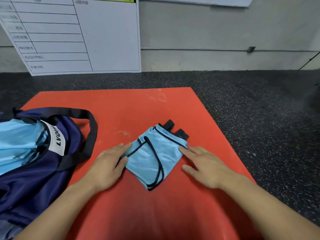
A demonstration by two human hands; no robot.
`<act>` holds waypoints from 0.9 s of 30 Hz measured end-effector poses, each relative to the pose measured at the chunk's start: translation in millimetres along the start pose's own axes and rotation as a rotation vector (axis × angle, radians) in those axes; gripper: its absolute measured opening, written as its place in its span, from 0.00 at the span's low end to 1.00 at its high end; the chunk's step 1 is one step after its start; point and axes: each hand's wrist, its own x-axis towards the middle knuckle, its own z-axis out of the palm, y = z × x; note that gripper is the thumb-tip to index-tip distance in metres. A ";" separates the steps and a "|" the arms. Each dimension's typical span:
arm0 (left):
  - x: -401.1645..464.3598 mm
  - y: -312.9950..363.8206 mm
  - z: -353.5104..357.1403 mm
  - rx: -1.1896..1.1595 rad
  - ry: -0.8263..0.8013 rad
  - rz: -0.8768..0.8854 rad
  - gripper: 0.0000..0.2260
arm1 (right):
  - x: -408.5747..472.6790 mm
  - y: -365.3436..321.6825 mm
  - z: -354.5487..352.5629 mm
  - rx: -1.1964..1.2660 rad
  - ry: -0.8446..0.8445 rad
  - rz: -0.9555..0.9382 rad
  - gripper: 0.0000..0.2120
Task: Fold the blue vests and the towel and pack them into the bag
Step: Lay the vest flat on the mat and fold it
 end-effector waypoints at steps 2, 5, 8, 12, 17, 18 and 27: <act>-10.4 3.4 -2.5 0.015 0.001 0.043 0.25 | 7.3 8.7 4.5 -0.011 -0.034 0.043 0.34; -29.0 14.5 -2.6 0.034 -0.018 0.101 0.23 | 9.0 12.3 3.9 0.000 0.024 0.039 0.36; -45.0 27.4 -2.8 0.031 -0.025 0.144 0.23 | 1.9 7.4 5.4 0.053 0.094 -0.083 0.37; -56.9 43.8 -8.3 -0.005 -0.042 0.199 0.20 | -15.2 -0.8 13.4 0.187 0.099 -0.308 0.30; -61.6 50.3 -12.4 0.002 -0.041 0.262 0.19 | -29.6 -6.6 23.9 0.286 0.158 -0.378 0.18; -60.6 50.7 -12.2 0.000 -0.031 0.274 0.20 | -31.4 -7.4 25.1 0.335 0.161 -0.368 0.17; -41.7 56.2 -9.1 -0.205 -0.059 0.177 0.41 | -26.6 -0.6 5.0 0.994 0.047 -0.209 0.10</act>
